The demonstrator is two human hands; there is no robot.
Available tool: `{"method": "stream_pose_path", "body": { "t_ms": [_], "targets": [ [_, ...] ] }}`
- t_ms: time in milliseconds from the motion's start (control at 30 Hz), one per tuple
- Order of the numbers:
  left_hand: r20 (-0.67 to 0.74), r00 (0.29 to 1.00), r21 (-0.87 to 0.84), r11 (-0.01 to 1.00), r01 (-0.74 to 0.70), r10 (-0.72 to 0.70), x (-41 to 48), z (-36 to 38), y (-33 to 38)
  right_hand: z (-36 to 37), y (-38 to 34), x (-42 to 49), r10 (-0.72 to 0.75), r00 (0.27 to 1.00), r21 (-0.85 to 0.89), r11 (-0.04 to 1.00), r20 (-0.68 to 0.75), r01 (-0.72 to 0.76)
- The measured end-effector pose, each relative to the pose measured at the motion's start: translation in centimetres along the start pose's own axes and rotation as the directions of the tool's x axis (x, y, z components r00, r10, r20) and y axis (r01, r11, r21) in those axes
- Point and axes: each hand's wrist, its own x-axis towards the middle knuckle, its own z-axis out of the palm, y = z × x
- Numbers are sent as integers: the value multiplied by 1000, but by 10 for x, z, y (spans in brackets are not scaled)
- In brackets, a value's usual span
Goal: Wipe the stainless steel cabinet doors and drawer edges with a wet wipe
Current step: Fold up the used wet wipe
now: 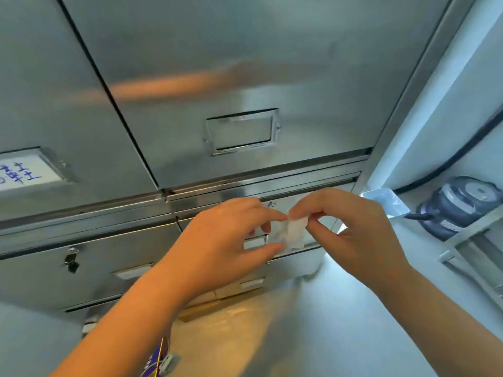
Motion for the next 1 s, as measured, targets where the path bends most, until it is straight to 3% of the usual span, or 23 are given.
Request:
{"method": "stream_pose_path", "body": {
  "t_ms": [300,433,600,800,1000],
  "targets": [
    [-229,969,47,996,-81,90,108,80,128,-150,61,-56,48,989,-49,997,-138,-55],
    [-245,960,105,988,-111,134,160,115,159,-201,100,-75,160,980,-38,985,-121,-166],
    [-225,931,159,954,-256,287,232,170,182,-247,164,-85,334,928,-248,897,-163,-366],
    [-238,902,67,933,-354,359,334,242,185,-311,269,-69,331,943,-446,844,1,-296],
    [-230,909,-11,933,-361,349,458,297,182,-361,385,-18,315,948,-540,806,42,-244]
  ]
}}
